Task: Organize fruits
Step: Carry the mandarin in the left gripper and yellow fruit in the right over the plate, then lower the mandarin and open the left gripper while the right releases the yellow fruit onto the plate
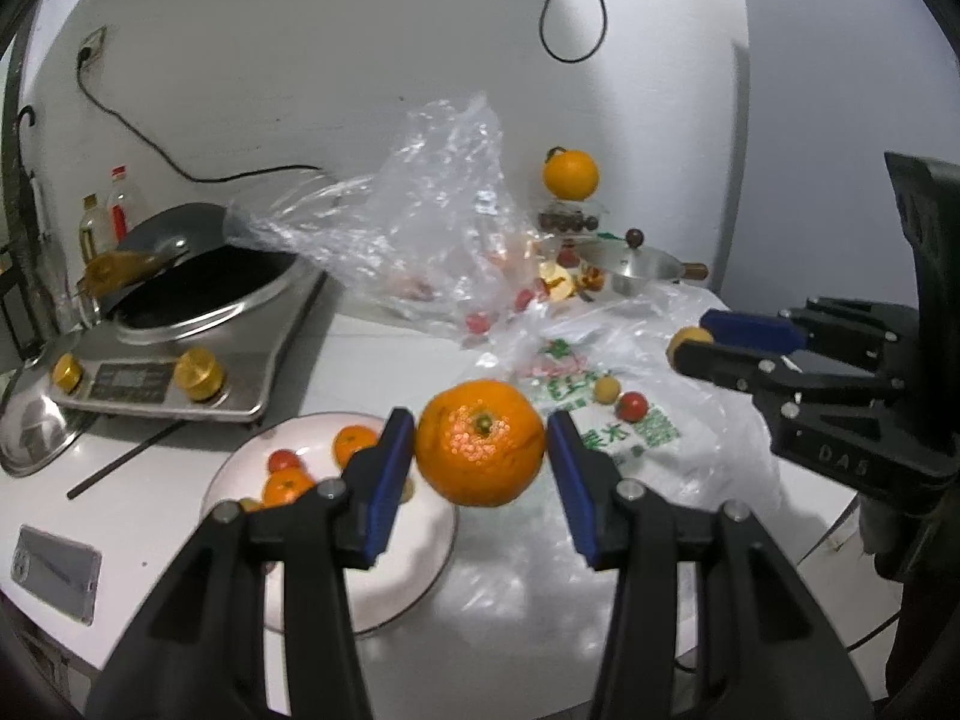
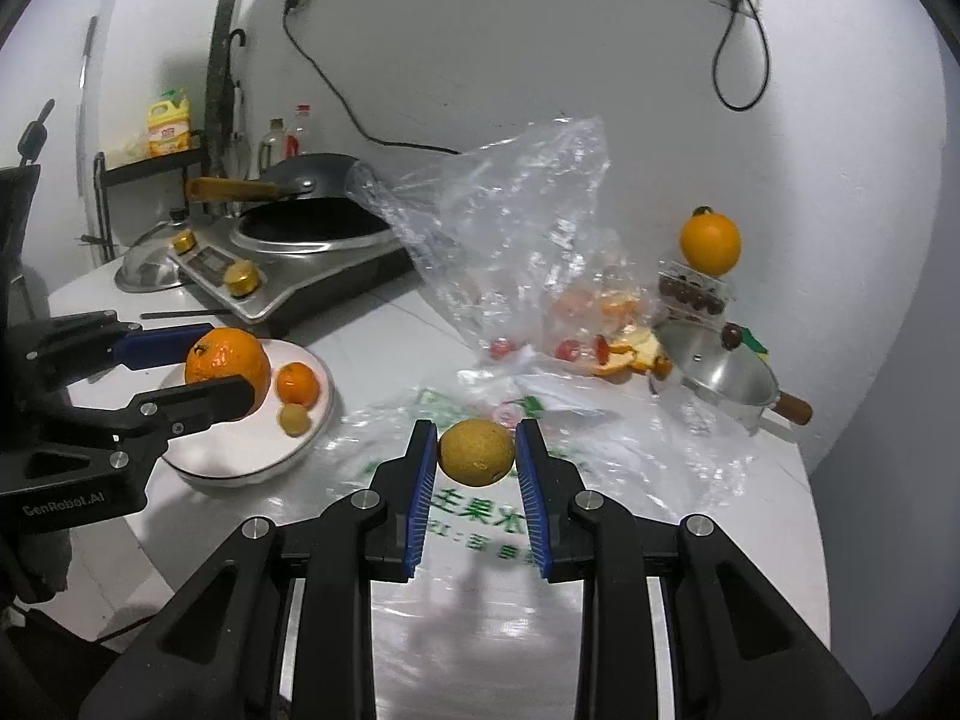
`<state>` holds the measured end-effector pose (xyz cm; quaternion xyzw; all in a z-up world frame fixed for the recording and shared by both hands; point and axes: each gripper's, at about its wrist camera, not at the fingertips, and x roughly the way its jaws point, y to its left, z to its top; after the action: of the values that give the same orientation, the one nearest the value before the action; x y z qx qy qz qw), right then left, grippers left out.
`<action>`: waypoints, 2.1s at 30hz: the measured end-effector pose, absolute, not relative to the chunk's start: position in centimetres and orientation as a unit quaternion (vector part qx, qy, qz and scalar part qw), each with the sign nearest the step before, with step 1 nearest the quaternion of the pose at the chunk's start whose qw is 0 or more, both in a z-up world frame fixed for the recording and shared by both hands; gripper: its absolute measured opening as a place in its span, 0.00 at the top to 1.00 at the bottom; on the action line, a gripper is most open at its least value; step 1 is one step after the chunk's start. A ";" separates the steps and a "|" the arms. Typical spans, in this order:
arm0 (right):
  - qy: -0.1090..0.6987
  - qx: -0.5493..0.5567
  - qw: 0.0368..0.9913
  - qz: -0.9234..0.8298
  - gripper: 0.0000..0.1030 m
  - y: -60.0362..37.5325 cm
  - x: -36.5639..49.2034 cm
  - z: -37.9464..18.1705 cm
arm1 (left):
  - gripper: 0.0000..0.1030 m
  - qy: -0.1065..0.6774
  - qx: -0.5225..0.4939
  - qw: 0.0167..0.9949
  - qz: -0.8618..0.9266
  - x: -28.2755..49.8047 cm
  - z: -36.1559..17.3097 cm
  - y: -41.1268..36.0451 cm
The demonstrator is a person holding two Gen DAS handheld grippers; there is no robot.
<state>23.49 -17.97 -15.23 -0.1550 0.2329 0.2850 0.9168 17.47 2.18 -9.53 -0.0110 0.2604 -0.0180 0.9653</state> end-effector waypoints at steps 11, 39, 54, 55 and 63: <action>0.234 -0.185 0.905 0.305 0.72 -13.1 21.7 -15.4 | 0.54 0.261 -0.038 0.965 -0.002 15.3 -10.6 6.6; 0.266 -0.233 0.867 0.350 0.72 -5.1 20.5 -18.7 | 0.54 0.303 -0.059 0.951 0.010 13.7 -15.8 11.4; 0.304 -0.243 0.842 0.373 0.72 -1.9 22.1 -22.1 | 0.54 0.339 -0.056 0.939 0.006 16.1 -18.3 12.6; 0.307 -0.243 0.841 0.374 0.72 -1.7 22.2 -22.3 | 0.54 0.339 -0.056 0.939 0.005 16.1 -18.4 12.6; 0.327 -0.240 0.829 0.385 0.72 -0.6 23.1 -23.8 | 0.54 0.339 -0.054 0.939 0.001 16.2 -18.5 12.8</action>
<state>23.05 -0.64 -23.81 -0.2396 0.3272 0.3850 0.8290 16.17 12.80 -18.50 -0.0537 0.3388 0.0013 0.9393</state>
